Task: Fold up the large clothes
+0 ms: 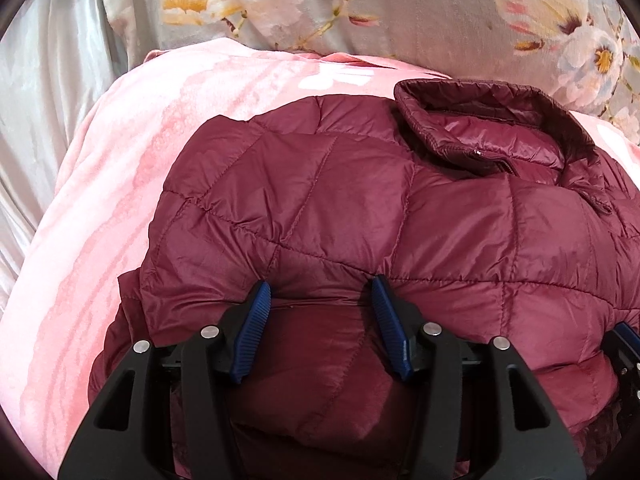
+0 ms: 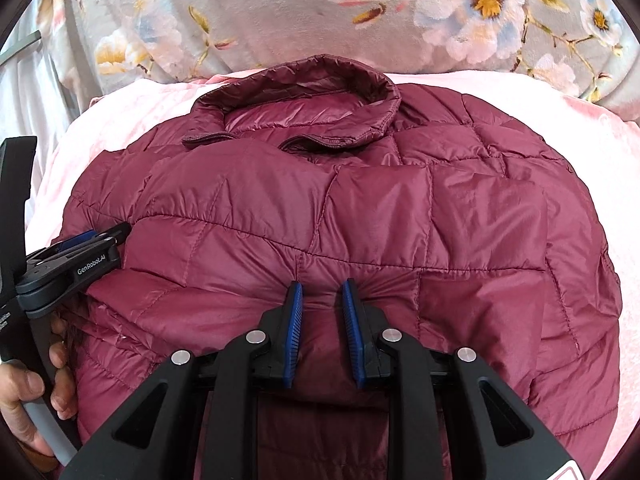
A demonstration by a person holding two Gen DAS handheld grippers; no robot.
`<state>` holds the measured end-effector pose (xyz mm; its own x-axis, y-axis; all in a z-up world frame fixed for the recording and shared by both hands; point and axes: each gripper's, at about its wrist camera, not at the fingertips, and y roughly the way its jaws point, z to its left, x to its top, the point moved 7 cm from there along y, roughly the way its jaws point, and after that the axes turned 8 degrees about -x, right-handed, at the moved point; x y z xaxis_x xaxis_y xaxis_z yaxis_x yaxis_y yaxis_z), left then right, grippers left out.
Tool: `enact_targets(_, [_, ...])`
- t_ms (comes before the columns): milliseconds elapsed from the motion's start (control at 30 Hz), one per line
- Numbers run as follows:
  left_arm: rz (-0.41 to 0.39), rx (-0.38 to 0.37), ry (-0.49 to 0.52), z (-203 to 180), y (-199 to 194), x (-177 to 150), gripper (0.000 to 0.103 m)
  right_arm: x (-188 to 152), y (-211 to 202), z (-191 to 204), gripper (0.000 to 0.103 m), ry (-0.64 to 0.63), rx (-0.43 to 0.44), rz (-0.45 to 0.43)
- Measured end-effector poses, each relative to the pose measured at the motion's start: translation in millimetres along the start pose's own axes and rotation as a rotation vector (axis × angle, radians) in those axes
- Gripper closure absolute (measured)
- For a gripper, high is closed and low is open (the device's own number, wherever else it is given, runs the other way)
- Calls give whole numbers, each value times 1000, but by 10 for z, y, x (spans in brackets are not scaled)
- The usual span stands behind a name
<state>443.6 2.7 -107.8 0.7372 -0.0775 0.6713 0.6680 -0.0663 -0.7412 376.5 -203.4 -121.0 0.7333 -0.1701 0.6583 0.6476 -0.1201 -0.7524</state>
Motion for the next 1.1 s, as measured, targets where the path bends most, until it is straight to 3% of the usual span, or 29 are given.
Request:
enact_targets(700, [2, 12, 5, 16, -4, -3, 49, 12, 0, -30, 80, 30, 36, 4])
enact_targets(767, [-2, -32, -22, 48, -15, 12, 45, 27, -13, -28, 69, 52, 94, 3])
enact_targets(800, [-6, -88, -45, 61, -36, 29, 39, 34, -31, -32, 65, 62, 124, 2])
enact_targets(833, [-7, -152, -69, 70, -73, 54, 38, 47, -58, -47, 58, 77, 151, 0])
enact_targets(967, [16, -311, -131, 47, -196, 296, 38, 277, -179, -256, 57, 177, 212, -3])
enact_targets(1100, [113, -488, -274, -148, 9, 669, 37, 635, -44, -468, 54, 351, 289, 37])
